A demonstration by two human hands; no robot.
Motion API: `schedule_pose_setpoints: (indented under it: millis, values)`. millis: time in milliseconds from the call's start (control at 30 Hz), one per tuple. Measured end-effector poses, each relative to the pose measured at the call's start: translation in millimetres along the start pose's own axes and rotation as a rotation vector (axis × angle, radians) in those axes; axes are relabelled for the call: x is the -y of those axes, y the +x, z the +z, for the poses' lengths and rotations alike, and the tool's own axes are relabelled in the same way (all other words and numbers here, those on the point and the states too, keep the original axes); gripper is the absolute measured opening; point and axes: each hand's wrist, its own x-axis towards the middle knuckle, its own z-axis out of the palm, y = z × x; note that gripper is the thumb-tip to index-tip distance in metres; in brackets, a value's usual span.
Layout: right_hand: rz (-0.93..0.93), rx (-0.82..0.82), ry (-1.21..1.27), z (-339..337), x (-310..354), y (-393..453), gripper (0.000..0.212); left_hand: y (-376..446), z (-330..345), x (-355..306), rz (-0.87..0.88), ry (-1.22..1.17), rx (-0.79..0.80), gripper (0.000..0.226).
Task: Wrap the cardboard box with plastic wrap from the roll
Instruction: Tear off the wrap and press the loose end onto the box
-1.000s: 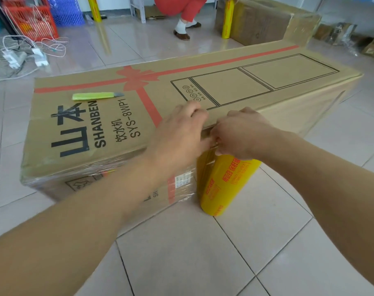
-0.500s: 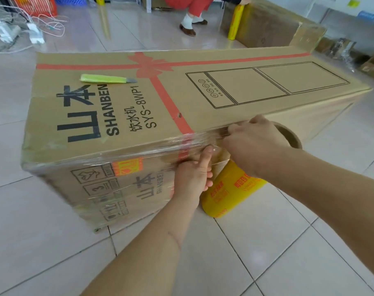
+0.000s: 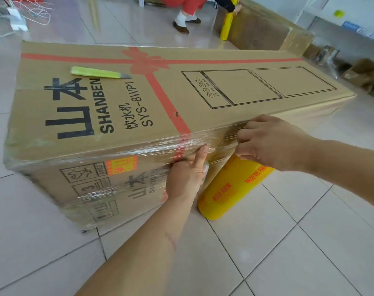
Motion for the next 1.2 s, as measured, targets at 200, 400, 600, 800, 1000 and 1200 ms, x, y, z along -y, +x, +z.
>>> schedule_pose_setpoints:
  millis: [200, 400, 600, 800, 1000, 1200]
  values:
    - [0.033, 0.079, -0.08, -3, 17, 1, 0.018, 4, 3, 5, -0.02, -0.045, -0.007, 0.077]
    - [0.179, 0.347, -0.103, -23, 38, 25, 0.012, 5, 3, 5, -0.035, -0.08, -0.005, 0.067]
    - [0.339, 0.41, -0.104, -20, 66, 39, 0.025, 9, 5, 10, -0.075, -0.128, -0.011, 0.073]
    - [0.381, 0.457, -0.101, -21, 71, 35, 0.033, 9, 1, 8, -0.037, -0.009, 0.015, 0.084]
    - [0.464, 0.405, 0.006, 0, 92, 26, 0.045, 14, 3, 14, 0.006, 0.041, 0.026, 0.082]
    - [0.624, 0.099, 0.087, 31, 93, 23, 0.029, 22, 7, 17, -0.023, 0.042, 0.052, 0.073]
